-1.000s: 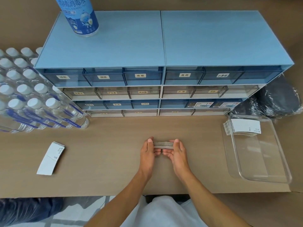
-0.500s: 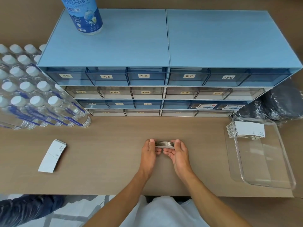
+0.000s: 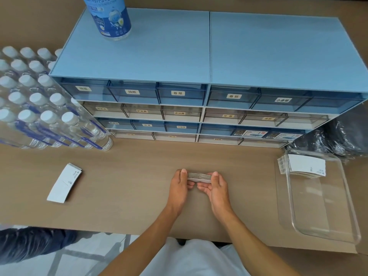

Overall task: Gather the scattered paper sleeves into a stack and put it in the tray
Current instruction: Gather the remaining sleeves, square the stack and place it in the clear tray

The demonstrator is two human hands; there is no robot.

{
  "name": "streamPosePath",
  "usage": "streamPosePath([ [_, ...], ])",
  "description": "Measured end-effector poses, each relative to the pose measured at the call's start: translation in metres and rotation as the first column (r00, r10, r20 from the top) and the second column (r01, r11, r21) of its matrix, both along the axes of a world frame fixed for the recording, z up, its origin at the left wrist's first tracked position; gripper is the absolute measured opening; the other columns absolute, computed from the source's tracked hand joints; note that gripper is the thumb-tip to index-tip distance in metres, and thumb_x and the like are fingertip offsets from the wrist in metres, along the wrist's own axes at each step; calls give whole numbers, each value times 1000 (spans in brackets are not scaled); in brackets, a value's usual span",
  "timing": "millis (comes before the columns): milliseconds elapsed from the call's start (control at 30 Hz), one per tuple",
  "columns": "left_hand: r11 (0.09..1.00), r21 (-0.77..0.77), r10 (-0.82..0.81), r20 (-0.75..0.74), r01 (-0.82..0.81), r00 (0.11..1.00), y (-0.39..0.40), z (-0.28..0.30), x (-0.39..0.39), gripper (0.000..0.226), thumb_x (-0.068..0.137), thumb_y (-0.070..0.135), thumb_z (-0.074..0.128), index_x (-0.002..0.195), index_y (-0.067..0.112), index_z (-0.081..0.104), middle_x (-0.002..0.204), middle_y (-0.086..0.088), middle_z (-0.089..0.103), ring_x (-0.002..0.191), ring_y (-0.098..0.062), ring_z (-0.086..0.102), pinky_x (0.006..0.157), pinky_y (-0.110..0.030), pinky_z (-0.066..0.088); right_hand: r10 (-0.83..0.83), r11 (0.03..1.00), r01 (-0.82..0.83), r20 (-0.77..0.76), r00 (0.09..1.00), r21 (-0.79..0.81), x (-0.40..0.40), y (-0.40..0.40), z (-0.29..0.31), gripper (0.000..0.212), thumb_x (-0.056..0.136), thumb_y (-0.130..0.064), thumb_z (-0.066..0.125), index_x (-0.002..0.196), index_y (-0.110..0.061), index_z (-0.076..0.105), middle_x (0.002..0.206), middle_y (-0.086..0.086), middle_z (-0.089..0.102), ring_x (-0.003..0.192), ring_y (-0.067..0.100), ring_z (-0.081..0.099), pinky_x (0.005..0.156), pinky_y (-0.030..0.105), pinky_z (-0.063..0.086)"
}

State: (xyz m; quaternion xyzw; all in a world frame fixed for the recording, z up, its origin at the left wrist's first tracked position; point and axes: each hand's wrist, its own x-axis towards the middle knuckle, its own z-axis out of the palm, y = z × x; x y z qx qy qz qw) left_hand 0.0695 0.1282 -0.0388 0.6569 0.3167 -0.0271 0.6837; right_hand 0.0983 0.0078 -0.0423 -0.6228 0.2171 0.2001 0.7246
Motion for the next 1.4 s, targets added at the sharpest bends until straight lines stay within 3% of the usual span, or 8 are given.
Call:
streamPosePath([
  [333, 994, -102, 48, -12, -49, 999, 9, 26, -27, 34, 89, 11, 72, 121, 9, 61, 108, -7, 73, 93, -11, 69, 87, -24, 56, 197, 964, -183, -57, 979, 191, 11, -8, 16, 28, 105, -27, 39, 111, -2, 52, 102, 27, 67, 90, 33, 70, 86, 38, 58],
  [433, 979, -93, 186, 26, -183, 982, 26, 32, -41, 32, 89, 0, 68, 120, 5, 61, 107, -9, 73, 90, -12, 73, 80, -21, 57, 330, 910, -308, -37, 943, 276, 14, 5, 26, 20, 99, -6, 53, 117, 1, 50, 113, 24, 66, 103, 34, 70, 89, 34, 59],
  [533, 932, -65, 356, -9, -356, 935, 45, 36, -50, 22, 90, -1, 66, 112, -1, 60, 96, -14, 72, 68, -11, 70, 64, -20, 57, 470, 875, -467, 8, 883, 127, 11, 27, 27, 28, 96, 5, 53, 123, 3, 48, 110, 23, 68, 89, 28, 74, 79, 28, 60],
  [667, 885, 50, 466, -78, -463, 881, 78, 34, -62, 17, 87, 9, 72, 103, 7, 65, 89, -3, 77, 66, 0, 69, 60, -15, 53, 609, 786, -594, 51, 791, -173, 15, 72, 29, 20, 93, 0, 55, 111, -4, 61, 97, 11, 72, 58, 6, 65, 50, 17, 46],
  [900, 734, 75, 679, -121, -675, 724, 154, 36, -97, 12, 82, 22, 79, 86, 17, 70, 76, 6, 71, 61, 2, 63, 54, -13, 48, 765, 620, -711, 51, 642, -331, 14, 178, 37, 15, 88, -11, 67, 102, -7, 68, 89, 1, 73, 80, 13, 67, 65, 13, 50],
  [1133, 498, 102, 853, -235, -861, 466, 228, 35, -122, 26, 80, 29, 80, 89, 20, 58, 83, 1, 65, 73, -11, 63, 62, -25, 46, 863, 460, -786, 2, 505, -413, -7, 295, 32, 22, 83, -17, 72, 100, -8, 61, 90, 4, 69, 78, 17, 66, 68, 27, 51],
  [1267, 440, 133, 878, -269, -888, 395, 262, 32, -130, 26, 83, 26, 74, 89, 12, 53, 88, -3, 65, 76, -18, 60, 64, -30, 46, 924, 321, -822, -33, 380, -470, -14, 347, 29, 17, 80, -19, 70, 88, -5, 67, 89, 12, 74, 75, 21, 67, 65, 30, 51],
  [1400, 416, 136, 879, -313, -899, 359, 287, 27, -131, 22, 86, 24, 70, 92, 9, 55, 92, -5, 66, 78, -20, 61, 60, -28, 43, 956, 202, -791, -58, 287, -578, -17, 382, 29, 21, 76, -23, 70, 70, -4, 64, 90, 20, 74, 94, 35, 67, 82, 48, 55],
])
